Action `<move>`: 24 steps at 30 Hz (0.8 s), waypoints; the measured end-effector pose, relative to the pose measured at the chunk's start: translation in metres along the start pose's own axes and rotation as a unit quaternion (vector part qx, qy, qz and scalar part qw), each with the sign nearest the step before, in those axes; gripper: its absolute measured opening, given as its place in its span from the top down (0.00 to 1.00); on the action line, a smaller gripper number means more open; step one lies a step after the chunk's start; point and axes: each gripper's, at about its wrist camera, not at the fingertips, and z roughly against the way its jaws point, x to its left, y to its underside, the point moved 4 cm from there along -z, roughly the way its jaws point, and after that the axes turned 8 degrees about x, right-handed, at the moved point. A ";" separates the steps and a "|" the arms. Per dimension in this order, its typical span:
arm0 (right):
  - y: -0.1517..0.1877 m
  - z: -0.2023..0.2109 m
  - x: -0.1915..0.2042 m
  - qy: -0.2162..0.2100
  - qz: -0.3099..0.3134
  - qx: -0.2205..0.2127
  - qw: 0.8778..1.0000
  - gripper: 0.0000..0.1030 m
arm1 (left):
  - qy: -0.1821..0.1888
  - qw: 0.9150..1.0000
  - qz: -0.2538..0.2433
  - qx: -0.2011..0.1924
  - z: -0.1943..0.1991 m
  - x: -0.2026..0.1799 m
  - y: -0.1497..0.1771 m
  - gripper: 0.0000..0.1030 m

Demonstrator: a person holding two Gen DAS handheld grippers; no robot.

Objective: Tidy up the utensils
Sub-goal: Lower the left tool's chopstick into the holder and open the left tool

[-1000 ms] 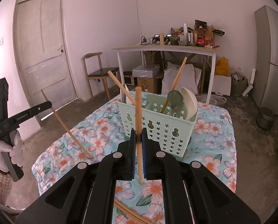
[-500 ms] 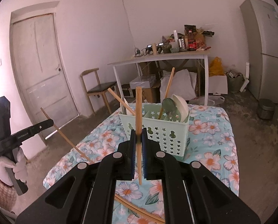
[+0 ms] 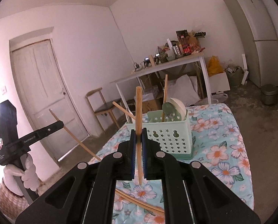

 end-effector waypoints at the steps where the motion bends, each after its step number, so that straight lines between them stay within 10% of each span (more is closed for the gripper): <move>1: 0.000 0.001 -0.001 -0.002 -0.002 -0.003 1.000 0.94 | 0.001 1.000 -0.002 -0.001 0.000 -0.002 -0.002 0.95; 24: -0.020 0.018 -0.054 -0.023 -0.045 -0.021 0.999 0.94 | 0.103 0.991 0.024 -0.080 0.000 -0.056 -0.092 0.95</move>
